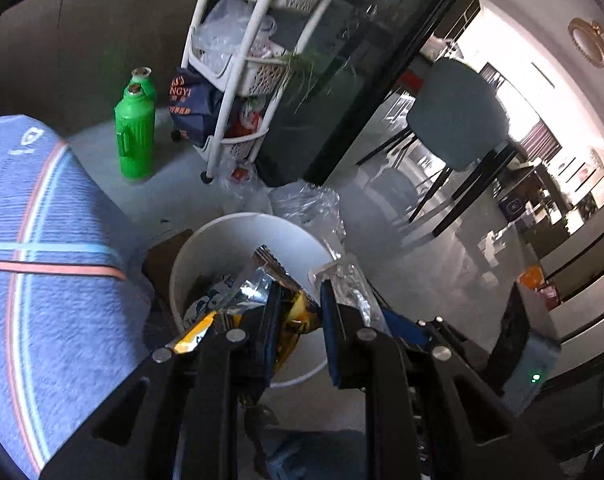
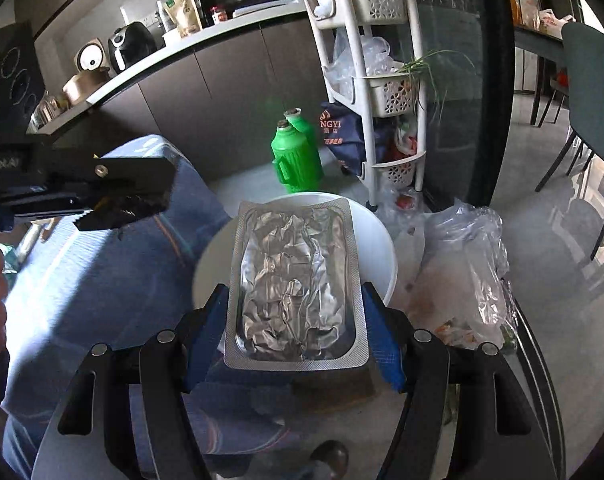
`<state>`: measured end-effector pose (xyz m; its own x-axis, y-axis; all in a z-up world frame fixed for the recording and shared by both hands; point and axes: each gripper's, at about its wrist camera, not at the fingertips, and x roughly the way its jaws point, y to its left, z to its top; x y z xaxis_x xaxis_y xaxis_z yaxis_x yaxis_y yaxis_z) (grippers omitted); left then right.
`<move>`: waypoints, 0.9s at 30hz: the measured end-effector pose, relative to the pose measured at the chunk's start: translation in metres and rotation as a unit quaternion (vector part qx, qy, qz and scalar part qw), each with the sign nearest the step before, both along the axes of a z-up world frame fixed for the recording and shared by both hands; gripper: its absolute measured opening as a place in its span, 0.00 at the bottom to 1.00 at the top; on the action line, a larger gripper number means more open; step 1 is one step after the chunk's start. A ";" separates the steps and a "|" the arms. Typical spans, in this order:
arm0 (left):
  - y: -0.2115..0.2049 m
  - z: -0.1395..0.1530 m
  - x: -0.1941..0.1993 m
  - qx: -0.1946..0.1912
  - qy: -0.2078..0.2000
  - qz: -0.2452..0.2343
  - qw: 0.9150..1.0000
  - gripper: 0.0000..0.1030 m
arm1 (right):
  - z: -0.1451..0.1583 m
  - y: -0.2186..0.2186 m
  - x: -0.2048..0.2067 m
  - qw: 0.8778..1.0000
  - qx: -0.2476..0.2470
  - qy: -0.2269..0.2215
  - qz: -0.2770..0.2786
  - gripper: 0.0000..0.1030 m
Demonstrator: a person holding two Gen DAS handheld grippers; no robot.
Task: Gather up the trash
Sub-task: 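Carry the foil tray and chip bag over the white bin and open both tools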
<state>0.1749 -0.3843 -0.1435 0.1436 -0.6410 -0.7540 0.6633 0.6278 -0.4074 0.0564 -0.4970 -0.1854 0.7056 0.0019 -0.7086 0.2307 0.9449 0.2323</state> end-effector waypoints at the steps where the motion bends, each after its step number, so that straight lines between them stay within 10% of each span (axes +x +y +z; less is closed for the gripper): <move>1: -0.003 -0.005 0.002 0.004 0.003 -0.001 1.000 0.20 | -0.002 -0.001 0.002 1.000 -0.001 0.001 0.001 0.61; 7: -0.015 -0.022 0.012 0.025 0.006 0.000 1.000 0.25 | -0.014 -0.006 0.014 1.000 -0.013 0.007 0.008 0.61; 13: -0.018 -0.018 0.013 0.030 -0.024 0.013 0.999 0.67 | -0.013 0.002 0.016 0.999 -0.050 0.001 0.020 0.91; 19: -0.005 0.002 0.007 0.008 -0.052 0.037 0.998 0.97 | -0.004 0.006 0.008 0.998 -0.056 -0.008 0.032 0.92; 27: 0.010 0.020 -0.001 -0.001 -0.053 0.043 0.998 0.96 | 0.010 0.016 -0.001 0.998 -0.051 -0.018 0.031 0.92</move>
